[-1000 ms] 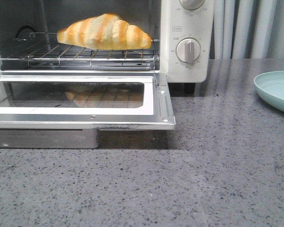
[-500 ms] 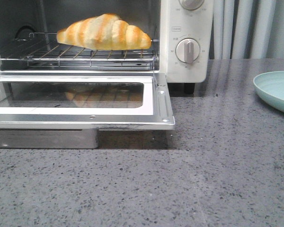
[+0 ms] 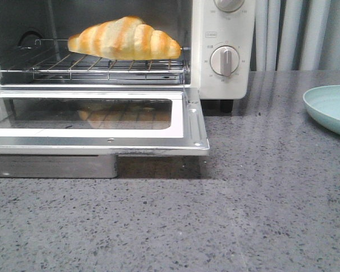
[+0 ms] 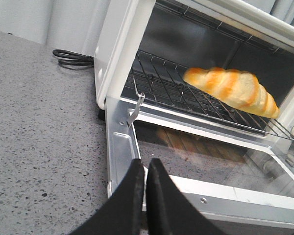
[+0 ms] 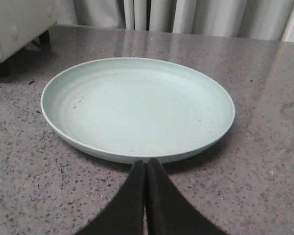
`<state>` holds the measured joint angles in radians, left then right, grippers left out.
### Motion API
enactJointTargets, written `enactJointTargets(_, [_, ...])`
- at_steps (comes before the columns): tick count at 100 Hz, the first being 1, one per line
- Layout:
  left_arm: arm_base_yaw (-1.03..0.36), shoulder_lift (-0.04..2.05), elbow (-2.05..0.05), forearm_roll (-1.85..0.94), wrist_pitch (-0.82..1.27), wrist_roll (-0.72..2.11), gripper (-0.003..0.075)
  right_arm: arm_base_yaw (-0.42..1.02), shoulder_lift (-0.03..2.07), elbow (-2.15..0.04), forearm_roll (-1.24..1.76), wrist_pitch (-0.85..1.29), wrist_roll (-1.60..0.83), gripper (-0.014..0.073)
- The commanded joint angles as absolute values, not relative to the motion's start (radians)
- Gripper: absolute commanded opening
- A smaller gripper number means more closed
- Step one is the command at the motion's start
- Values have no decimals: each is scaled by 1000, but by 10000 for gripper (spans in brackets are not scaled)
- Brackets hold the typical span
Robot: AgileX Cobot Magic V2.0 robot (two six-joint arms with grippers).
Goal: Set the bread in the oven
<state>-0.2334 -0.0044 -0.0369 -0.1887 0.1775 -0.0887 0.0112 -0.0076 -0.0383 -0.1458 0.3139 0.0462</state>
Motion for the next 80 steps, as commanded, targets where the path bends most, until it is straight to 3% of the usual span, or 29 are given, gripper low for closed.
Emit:
enactJointTargets(1, [-231, -30, -64, -199, 97, -92, -21, 0, -29, -46, -146, 226, 42, -58])
enactJointTargets(28, [-231, -30, -64, -199, 97, -92, -21, -52, -29, 23, -98, 161, 42, -58])
enactJointTargets(80, [-231, -30, -64, -199, 97, -92, -21, -58, -29, 23, -94, 258, 23, -58])
